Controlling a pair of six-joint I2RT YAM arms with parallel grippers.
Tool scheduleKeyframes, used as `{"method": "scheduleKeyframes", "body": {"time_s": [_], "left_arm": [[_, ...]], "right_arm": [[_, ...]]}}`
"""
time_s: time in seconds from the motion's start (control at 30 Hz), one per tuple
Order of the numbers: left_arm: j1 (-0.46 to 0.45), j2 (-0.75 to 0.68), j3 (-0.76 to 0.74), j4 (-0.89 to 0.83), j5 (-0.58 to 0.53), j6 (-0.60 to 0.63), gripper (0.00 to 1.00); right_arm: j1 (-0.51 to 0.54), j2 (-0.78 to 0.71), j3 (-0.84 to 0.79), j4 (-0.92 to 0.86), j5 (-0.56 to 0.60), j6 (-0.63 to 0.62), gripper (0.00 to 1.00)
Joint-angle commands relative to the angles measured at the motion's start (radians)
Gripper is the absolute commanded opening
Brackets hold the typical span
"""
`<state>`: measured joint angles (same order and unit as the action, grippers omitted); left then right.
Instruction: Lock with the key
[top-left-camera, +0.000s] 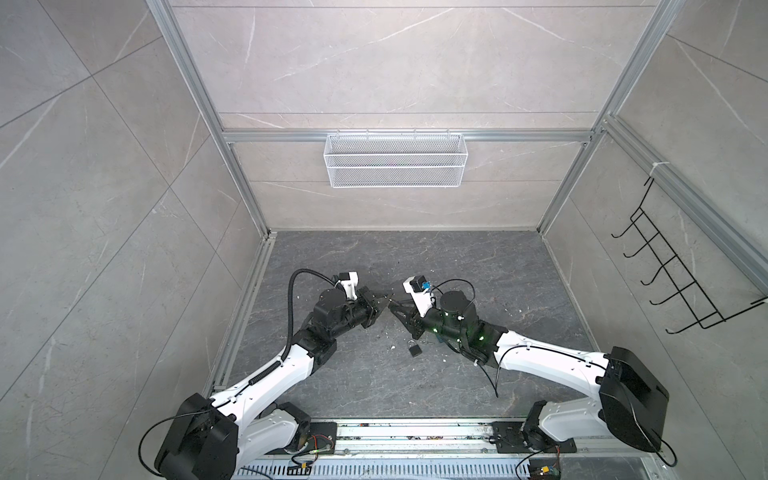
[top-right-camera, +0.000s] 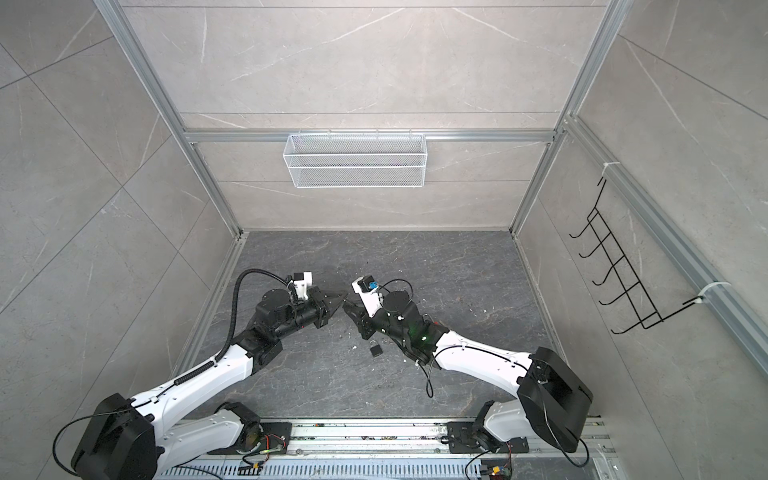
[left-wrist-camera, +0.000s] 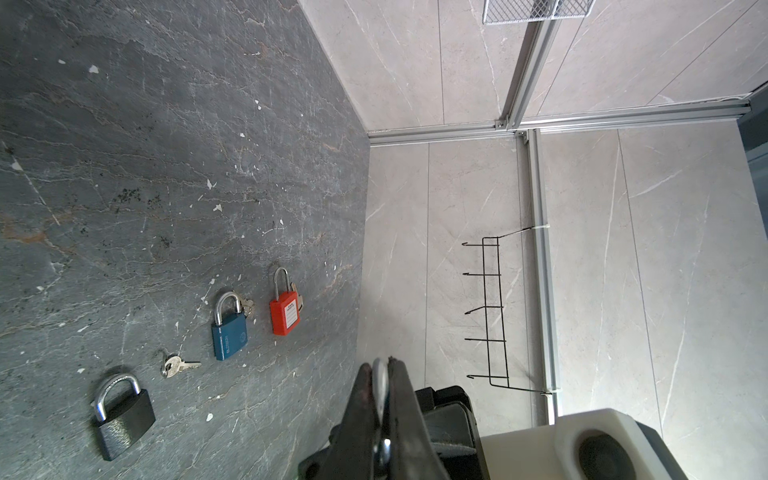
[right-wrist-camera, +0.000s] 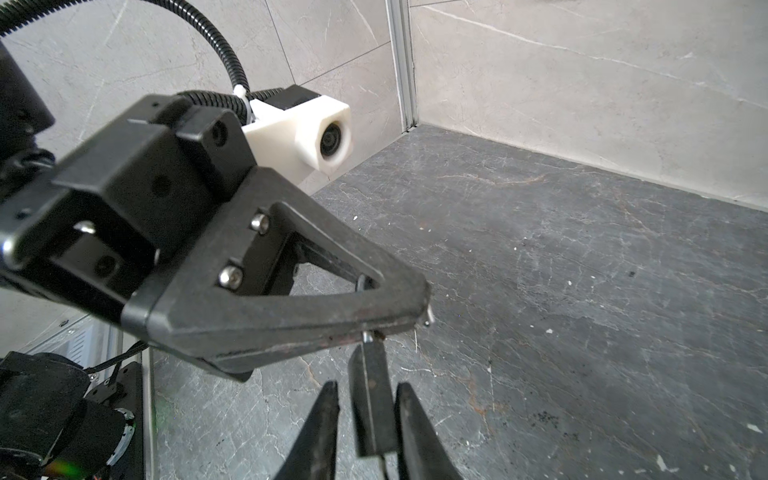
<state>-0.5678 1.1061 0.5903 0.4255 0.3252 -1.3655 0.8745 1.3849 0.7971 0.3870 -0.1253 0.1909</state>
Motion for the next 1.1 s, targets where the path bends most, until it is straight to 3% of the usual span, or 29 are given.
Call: {"method": "scheduleKeyframes", "body": {"time_s": [0.0,0.07,0.27,0.4,0.43,0.5,0.53,0.57,0.63,0.73,0.8,0.9,0.97,1.07], "left_arm": [[-0.002,0.0,0.023,0.082,0.031,-0.009,0.0],[-0.002,0.001,0.025,0.083,0.033,-0.009,0.0],[-0.002,-0.001,0.022,0.078,0.029,-0.007,0.0],[-0.001,0.0,0.035,0.049,0.051,0.025,0.0],[-0.001,0.0,0.051,0.031,0.061,0.054,0.11],[0.002,-0.006,0.132,-0.121,0.079,0.192,0.81],[0.0,-0.013,0.184,-0.259,0.069,0.292,0.97],[-0.001,-0.023,0.231,-0.389,0.015,0.406,1.0],[0.001,-0.055,0.246,-0.472,-0.074,0.58,1.0],[0.003,-0.123,0.162,-0.387,-0.138,0.77,0.99],[0.003,-0.145,0.135,-0.354,-0.11,0.824,0.99],[0.003,-0.154,0.088,-0.266,0.023,0.89,0.97],[0.003,-0.158,0.027,-0.132,0.128,0.893,0.96],[0.003,-0.138,-0.012,-0.038,0.209,0.884,0.93]], "right_arm": [[-0.007,0.008,0.02,0.013,-0.017,0.018,0.26],[-0.009,0.008,0.018,0.013,-0.02,0.021,0.24],[-0.021,-0.007,-0.002,0.039,-0.036,0.043,0.0],[-0.034,-0.027,-0.015,0.053,-0.059,0.07,0.0],[-0.039,-0.031,-0.018,0.055,-0.067,0.08,0.0],[-0.056,-0.045,-0.018,0.041,-0.099,0.109,0.0],[-0.066,-0.054,-0.016,0.028,-0.12,0.125,0.0],[-0.08,-0.066,-0.014,0.007,-0.152,0.15,0.0],[-0.115,-0.08,0.006,-0.057,-0.245,0.211,0.0],[-0.169,-0.069,0.057,-0.185,-0.44,0.323,0.0],[-0.203,-0.057,0.06,-0.193,-0.598,0.409,0.0],[-0.241,-0.045,0.05,-0.176,-0.791,0.543,0.0],[-0.252,-0.064,0.031,-0.179,-0.834,0.589,0.0],[-0.265,-0.095,0.028,-0.258,-0.856,0.557,0.0]]}}
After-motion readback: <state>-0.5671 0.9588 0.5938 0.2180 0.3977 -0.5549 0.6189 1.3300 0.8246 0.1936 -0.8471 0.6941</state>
